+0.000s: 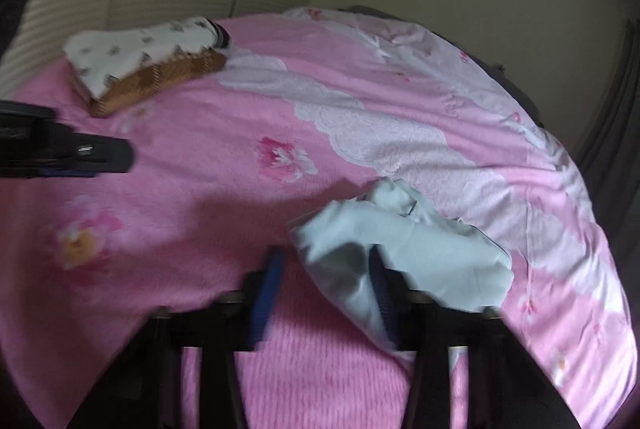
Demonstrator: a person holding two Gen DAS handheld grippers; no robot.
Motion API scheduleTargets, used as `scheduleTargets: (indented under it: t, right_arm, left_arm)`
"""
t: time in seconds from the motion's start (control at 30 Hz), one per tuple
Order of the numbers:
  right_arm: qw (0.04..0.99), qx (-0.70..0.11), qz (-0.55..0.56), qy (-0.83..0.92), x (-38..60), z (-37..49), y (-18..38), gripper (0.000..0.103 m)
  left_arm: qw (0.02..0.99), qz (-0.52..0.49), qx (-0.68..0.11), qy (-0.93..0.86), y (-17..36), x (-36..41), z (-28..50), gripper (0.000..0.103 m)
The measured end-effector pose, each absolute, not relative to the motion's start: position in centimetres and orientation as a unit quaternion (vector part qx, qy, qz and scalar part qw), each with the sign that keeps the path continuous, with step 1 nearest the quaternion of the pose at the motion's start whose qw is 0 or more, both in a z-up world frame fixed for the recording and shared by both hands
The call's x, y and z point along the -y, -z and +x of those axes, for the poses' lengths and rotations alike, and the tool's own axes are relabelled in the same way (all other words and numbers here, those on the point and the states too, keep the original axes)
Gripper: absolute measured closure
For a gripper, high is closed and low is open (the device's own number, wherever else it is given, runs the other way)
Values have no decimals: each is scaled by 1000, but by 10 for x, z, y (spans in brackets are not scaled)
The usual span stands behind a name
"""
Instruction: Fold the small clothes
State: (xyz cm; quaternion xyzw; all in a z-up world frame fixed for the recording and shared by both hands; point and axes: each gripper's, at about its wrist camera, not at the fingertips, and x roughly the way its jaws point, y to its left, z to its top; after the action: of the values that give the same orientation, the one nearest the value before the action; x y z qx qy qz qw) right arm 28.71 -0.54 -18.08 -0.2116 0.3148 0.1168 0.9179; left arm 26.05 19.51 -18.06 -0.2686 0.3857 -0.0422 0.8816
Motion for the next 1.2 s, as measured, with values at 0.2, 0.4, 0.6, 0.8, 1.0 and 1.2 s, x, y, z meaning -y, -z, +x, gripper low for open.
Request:
scheduleTargets:
  t: [0.2, 0.4, 0.6, 0.8, 1.0, 1.2]
  right_arm:
    - [941, -308, -106, -90, 55, 295, 150, 98]
    - [959, -280, 31, -32, 154, 278, 117, 98]
    - [938, -278, 196, 66, 271, 244, 139, 98]
    - [883, -335, 304, 121, 315, 229, 202, 98]
    - [886, -335, 297, 118, 308, 228, 208, 98]
    - [881, -337, 315, 101, 322, 230, 210, 98]
  left_arm:
    - [879, -260, -393, 70, 178, -171, 274, 55]
    - [882, -248, -384, 112, 161, -114, 292, 55]
    - [877, -232, -399, 136, 174, -55, 308, 55]
    - [869, -229, -422, 114, 207, -47, 319, 55]
    - [878, -239, -407, 81, 209, -68, 324, 54]
    - [866, -255, -411, 125, 216, -60, 343, 48]
